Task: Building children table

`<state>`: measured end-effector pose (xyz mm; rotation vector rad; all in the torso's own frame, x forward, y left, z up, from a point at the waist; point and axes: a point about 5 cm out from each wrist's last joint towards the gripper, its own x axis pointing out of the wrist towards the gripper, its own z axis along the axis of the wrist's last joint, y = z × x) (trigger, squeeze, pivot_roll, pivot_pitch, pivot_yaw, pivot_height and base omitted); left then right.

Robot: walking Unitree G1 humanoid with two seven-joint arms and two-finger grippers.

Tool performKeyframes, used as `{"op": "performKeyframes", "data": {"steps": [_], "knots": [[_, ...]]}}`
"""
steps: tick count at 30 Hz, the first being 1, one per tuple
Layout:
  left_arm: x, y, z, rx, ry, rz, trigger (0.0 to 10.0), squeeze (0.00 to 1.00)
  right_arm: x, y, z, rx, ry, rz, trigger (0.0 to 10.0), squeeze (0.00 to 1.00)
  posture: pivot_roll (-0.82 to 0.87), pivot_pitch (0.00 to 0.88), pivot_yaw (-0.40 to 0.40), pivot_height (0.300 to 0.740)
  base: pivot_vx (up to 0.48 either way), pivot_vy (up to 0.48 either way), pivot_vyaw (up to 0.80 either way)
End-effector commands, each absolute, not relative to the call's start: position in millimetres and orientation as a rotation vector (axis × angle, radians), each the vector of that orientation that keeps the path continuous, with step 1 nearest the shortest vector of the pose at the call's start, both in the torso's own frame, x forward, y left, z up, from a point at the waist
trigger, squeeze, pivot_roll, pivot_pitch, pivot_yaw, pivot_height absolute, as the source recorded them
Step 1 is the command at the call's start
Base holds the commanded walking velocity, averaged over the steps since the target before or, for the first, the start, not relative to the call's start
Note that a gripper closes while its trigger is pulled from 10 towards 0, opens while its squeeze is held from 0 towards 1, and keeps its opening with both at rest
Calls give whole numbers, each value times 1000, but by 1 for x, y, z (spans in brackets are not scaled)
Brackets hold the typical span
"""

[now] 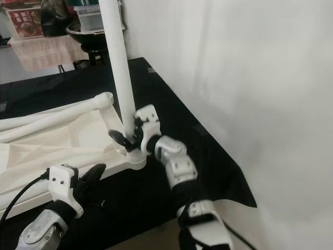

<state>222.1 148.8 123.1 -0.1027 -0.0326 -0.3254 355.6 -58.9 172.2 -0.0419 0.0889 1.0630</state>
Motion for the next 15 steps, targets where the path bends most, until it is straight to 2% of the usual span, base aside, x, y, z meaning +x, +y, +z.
{"op": "performKeyframes", "data": {"steps": [1, 9, 10, 11, 15], "knots": [[222, 150, 118, -96, -8, -321, 10000, 0, 355, -55, 174, -67, 88, 1169, 10000, 0, 2, 28, 12, 740, 0, 0, 0], [223, 149, 117, -95, -7, -319, 10000, 0, 366, -63, 181, -105, 87, 1229, 10000, 0, 8, 19, 9, 740, 0, 0, 0], [223, 149, 117, -95, -7, -319, 10000, 0, 367, -65, 182, -102, 100, 1282, 4784, 0, 10, 18, 9, 740, 0, 0, 0], [223, 149, 117, -95, -6, -319, 10000, 0, 367, -67, 184, -83, 119, 1320, 0, 0, 11, 16, 7, 740, 0, 0, 0], [223, 148, 116, -96, -5, -320, 10000, 0, 370, -69, 184, -62, 146, 1329, 0, 0, 13, 16, 6, 740, 0, 0, 0]]}}
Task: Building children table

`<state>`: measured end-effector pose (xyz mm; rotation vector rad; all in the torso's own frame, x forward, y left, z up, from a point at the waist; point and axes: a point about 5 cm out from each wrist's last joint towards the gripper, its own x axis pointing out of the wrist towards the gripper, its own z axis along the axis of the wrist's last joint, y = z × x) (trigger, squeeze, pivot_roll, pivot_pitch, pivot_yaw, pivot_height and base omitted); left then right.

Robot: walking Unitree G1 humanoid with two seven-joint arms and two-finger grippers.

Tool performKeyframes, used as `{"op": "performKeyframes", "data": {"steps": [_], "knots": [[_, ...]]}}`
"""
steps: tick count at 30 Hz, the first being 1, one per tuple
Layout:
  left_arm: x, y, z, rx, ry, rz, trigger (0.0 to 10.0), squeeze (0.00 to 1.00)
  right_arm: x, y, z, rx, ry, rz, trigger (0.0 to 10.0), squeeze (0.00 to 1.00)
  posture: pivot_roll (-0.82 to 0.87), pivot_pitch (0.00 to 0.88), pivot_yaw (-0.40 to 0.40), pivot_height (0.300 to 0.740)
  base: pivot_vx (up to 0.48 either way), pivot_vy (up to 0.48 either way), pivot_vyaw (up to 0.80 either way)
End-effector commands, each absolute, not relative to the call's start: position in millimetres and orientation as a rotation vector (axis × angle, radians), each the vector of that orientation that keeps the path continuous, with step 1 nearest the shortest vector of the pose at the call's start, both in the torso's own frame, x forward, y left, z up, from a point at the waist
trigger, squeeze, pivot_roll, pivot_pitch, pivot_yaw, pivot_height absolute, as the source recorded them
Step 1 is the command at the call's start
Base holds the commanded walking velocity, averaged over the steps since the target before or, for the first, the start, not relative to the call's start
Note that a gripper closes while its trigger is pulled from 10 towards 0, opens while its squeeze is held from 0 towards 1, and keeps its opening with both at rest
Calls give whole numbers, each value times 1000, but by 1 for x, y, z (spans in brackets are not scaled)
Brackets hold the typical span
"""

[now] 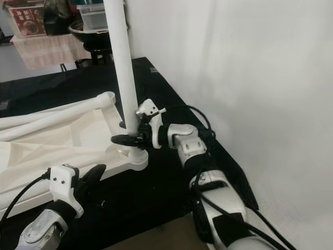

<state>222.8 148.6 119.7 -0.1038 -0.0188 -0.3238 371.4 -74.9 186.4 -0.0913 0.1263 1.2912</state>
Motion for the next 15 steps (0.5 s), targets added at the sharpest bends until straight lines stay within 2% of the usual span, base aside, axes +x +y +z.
{"op": "performKeyframes", "data": {"steps": [1, 7, 9, 10, 11, 12, 13, 14, 15], "knots": [[223, 148, 116, -96, -5, -320, 10000, 0, 370, -69, 184, -62, 146, 1329, 0, 0, 13, 16, 6, 740, 0, 0, 0], [222, 147, 116, -96, -6, -319, 10000, 0, 370, -74, 175, -74, 146, 1290, 0, 0, 12, 18, 6, 740, 0, 0, 0], [222, 146, 117, -97, -8, -318, 10000, 0, 372, -79, 162, -76, 131, 1075, 0, 0, 15, 21, -8, 740, 0, 0, 0], [222, 146, 117, -97, -8, -318, 10000, 0, 372, -79, 162, -76, 131, 1075, 0, 0, 15, 21, -8, 740, 0, 0, 0], [221, 146, 117, -97, -9, -318, 10000, 0, 372, -81, 156, -72, 125, 983, 0, 0, 14, 25, -15, 740, 0, 0, 0], [221, 147, 118, -97, -11, -315, 10000, 0, 371, -83, 148, -87, 108, 723, 0, 0, -2, 37, -13, 740, 0, 0, 0], [221, 147, 118, -97, -11, -315, 10000, 0, 371, -83, 148, -87, 108, 723, 0, 0, -2, 37, -13, 740, 0, 0, 0], [220, 148, 118, -98, -13, -313, 10000, 0, 360, -84, 139, -59, 120, 521, 0, 0, -2, 37, -13, 740, 0, 0, 0], [220, 148, 118, -98, -13, -313, 10000, 0, 360, -84, 139, -59, 120, 521, 0, 0, -2, 37, -13, 740, 0, 0, 0]]}}
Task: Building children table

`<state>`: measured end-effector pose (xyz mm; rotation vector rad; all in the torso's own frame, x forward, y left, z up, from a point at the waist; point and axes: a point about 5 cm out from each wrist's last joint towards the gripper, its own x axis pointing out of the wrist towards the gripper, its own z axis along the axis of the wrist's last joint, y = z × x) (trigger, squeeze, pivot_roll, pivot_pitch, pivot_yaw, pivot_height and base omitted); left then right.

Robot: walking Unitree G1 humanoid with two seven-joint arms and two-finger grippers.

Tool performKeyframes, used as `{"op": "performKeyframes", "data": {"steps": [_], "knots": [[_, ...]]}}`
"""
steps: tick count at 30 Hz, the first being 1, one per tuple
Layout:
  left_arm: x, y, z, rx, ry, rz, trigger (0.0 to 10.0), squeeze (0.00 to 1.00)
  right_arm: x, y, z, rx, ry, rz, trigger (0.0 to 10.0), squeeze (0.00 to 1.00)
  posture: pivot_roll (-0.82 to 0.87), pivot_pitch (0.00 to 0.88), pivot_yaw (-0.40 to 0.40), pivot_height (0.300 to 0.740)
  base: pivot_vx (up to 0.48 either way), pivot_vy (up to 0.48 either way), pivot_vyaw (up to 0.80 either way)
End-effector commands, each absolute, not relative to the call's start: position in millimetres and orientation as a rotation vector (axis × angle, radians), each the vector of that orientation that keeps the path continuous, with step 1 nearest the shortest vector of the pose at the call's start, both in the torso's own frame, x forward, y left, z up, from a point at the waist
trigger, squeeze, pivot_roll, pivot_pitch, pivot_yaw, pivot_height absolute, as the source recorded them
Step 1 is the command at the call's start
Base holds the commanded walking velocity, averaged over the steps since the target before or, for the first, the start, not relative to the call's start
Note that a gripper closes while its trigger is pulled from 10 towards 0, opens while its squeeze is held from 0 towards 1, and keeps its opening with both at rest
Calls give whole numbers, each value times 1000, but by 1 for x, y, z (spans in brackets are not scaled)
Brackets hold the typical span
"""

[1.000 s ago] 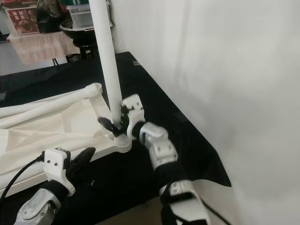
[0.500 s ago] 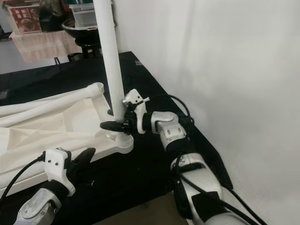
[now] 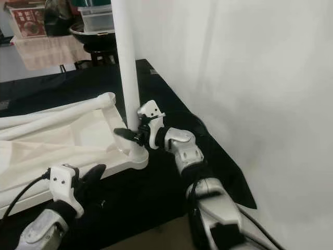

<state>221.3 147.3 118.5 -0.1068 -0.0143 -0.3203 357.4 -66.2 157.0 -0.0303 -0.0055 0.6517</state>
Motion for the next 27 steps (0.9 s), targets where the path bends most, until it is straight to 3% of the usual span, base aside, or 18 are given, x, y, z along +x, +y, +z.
{"op": "performKeyframes", "data": {"steps": [1, 3, 9, 10, 11, 12, 13, 21, 22, 23, 24, 26, 27], "knots": [[221, 149, 118, -98, -14, -312, 10000, 0, 341, -75, 131, -36, 123, 460, 0, 0, -7, 41, 3, 740, 0, 0, 0], [222, 149, 117, -98, -10, -316, 10000, 0, 327, -57, 129, -33, 111, 557, 0, 0, -26, 19, 9, 740, 0, 0, 0], [224, 148, 116, -99, -4, -334, 10000, 0, 339, -47, 128, -27, 112, 604, 0, 0, -6, 11, -6, 740, 0, 0, 0], [224, 148, 116, -94, -7, -322, 10000, 0, 339, -44, 127, -33, 127, 604, 9373, 0, 2, 13, -8, 740, 0, 0, 0], [224, 148, 116, -94, -7, -322, 10000, 0, 339, -44, 127, -33, 127, 604, 9373, 0, 2, 13, -8, 740, 0, 0, 0], [224, 148, 116, -92, -11, -309, 10000, 0, 339, -41, 129, -33, 130, 634, 10000, 0, 3, 10, -7, 740, 0, 0, 0], [224, 149, 117, -92, -13, -300, 10000, 0, 339, -39, 131, -25, 124, 671, 10000, 1000, 3, 11, -7, 740, 0, 0, 0], [224, 149, 117, -96, -11, -305, 10000, 0, 343, -32, 163, 28, 49, 886, 10000, 1000, 1, 14, -5, 740, 0, 0, 0], [224, 149, 117, -96, -11, -307, 10000, 0, 346, -33, 169, 21, 30, 964, 10000, 678, -1, 12, 1, 740, 0, 0, 0], [224, 149, 117, -96, -11, -307, 10000, 0, 346, -33, 169, 21, 30, 964, 10000, 678, -1, 12, 1, 740, 0, 0, 0], [225, 148, 117, -96, -10, -308, 10000, 0, 349, -35, 175, -38, 11, 1082, 10000, 0, 2, 11, 0, 740, 0, 0, 0], [225, 149, 117, -93, -9, -308, 10000, 0, 351, -40, 182, -134, 10, 1282, 10000, 0, 6, 12, 0, 740, 0, 0, 0], [225, 149, 117, -93, -9, -308, 10000, 0, 351, -40, 182, -134, 10, 1282, 10000, 0, 6, 12, 0, 740, 0, 0, 0]]}}
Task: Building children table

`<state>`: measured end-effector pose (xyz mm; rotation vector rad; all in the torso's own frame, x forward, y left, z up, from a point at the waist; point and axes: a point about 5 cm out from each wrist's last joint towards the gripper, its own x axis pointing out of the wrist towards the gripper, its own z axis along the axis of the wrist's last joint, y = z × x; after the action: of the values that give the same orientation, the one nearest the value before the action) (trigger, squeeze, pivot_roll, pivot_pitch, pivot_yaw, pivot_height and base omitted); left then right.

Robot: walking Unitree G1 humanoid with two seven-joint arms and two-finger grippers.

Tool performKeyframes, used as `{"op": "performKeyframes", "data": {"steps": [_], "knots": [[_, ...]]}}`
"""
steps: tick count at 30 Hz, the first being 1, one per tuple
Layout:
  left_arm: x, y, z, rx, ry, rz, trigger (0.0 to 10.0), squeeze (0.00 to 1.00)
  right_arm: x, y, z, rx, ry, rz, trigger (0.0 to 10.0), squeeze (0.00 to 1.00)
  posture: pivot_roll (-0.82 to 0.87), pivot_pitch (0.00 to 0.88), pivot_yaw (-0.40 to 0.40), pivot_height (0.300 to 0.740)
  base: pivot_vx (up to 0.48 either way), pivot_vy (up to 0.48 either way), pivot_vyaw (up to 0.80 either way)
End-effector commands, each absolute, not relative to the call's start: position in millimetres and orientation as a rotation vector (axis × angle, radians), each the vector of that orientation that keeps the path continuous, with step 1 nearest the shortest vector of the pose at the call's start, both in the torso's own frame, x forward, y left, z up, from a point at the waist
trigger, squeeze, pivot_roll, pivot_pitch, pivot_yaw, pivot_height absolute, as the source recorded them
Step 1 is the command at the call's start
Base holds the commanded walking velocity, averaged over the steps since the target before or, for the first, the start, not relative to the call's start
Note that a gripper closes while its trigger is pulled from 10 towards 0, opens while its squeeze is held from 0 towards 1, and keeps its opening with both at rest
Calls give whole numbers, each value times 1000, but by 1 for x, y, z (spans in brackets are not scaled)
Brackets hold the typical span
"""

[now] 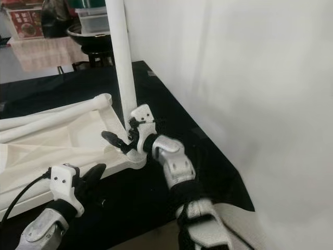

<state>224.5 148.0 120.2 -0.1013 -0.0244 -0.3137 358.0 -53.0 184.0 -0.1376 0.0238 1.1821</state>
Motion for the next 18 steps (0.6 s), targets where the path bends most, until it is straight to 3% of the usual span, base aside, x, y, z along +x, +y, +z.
{"op": "performKeyframes", "data": {"steps": [1, 6, 7, 9, 10, 12, 18], "knots": [[225, 149, 117, -92, -10, -307, 10000, 0, 353, -41, 184, -164, 19, 1334, 10000, 0, 7, 11, 1, 740, 0, 0, 0], [225, 149, 117, -90, -10, -304, 10000, 0, 358, -42, 185, -183, 69, 1363, 10000, 0, 9, 10, 4, 740, 0, 0, 0], [225, 149, 116, -89, -9, -304, 10000, 0, 362, -42, 185, -159, 96, 1358, 6275, 0, 13, 12, 3, 740, 0, 0, 0], [225, 149, 116, -89, -9, -304, 10000, 0, 362, -42, 185, -159, 96, 1358, 6275, 0, 13, 12, 3, 740, 0, 0, 0], [225, 148, 116, -89, -8, -304, 10000, 0, 365, -42, 184, -134, 116, 1341, 471, 0, 17, 13, 4, 740, 0, 0, 0], [224, 148, 116, -89, -8, -305, 10000, 0, 367, -43, 182, -119, 132, 1321, 0, 0, 18, 15, 2, 740, 0, 0, 0], [223, 146, 117, -91, -11, -305, 10000, 0, 370, -52, 178, -102, 136, 1256, 0, 0, 11, 22, -2, 740, 0, 0, 0]]}}
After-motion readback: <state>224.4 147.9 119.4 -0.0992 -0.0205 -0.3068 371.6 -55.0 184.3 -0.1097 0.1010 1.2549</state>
